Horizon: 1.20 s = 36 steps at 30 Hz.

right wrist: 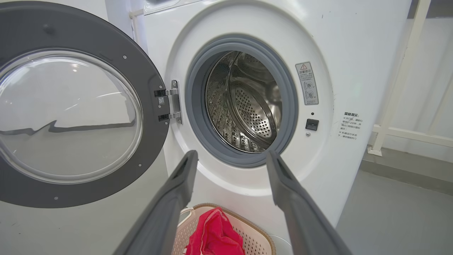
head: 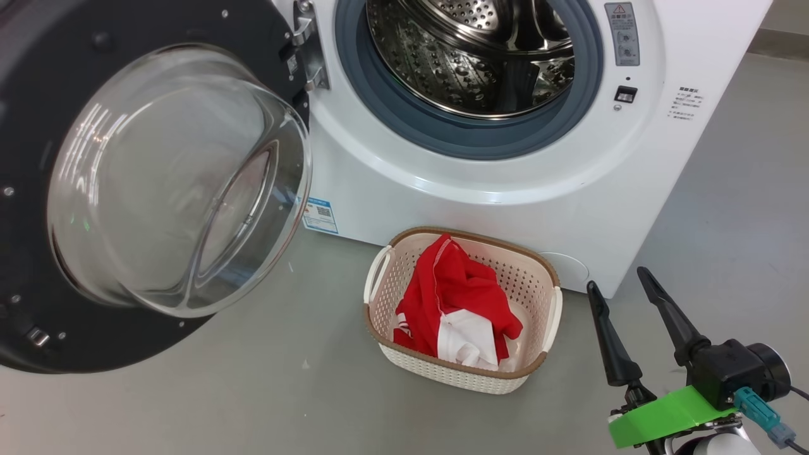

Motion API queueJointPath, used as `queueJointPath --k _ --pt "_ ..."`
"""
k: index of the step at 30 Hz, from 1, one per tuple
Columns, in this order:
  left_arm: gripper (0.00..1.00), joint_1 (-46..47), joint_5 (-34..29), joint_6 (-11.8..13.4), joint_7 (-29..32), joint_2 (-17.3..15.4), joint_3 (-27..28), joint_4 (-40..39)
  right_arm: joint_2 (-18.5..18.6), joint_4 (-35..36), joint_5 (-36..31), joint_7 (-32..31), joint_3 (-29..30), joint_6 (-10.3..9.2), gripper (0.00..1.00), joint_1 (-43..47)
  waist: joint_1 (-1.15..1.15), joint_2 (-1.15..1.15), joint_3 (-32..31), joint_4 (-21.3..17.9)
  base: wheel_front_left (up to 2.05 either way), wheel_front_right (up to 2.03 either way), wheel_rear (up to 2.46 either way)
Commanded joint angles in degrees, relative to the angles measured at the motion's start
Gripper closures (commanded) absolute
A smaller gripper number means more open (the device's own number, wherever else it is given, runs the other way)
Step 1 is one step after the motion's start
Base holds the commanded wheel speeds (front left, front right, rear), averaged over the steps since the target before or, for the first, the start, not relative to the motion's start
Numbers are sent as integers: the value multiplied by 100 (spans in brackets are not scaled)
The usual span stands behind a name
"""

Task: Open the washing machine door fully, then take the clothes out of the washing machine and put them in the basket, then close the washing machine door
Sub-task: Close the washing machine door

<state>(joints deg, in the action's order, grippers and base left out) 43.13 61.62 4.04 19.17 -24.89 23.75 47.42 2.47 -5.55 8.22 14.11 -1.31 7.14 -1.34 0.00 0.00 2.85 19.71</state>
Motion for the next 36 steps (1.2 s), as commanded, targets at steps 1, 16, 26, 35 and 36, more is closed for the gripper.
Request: queueJointPath --k 1,16,26,35,36 --pt "100 214 30 -79 55 -423 61 -85 41 122 -50 22 -175 35 0 -211 0 0 2 -34 0 0 0" --pt "100 331 293 -522 454 -341 22 306 41 83 -32 48 -151 35 0 -157 0 0 -43 -124 0 0 0" --pt "100 179 391 -730 718 -145 -77 112 41 97 -17 64 -141 35 0 -155 0 0 -12 -32 0 0 0" --pt "100 -19 563 -831 914 164 -108 -372 41 64 17 76 -130 35 0 -152 0 0 -21 68 0 0 0" --pt "100 -48 567 -822 936 182 -116 -444 41 63 20 77 -129 35 0 -152 0 0 -21 74 0 0 0"
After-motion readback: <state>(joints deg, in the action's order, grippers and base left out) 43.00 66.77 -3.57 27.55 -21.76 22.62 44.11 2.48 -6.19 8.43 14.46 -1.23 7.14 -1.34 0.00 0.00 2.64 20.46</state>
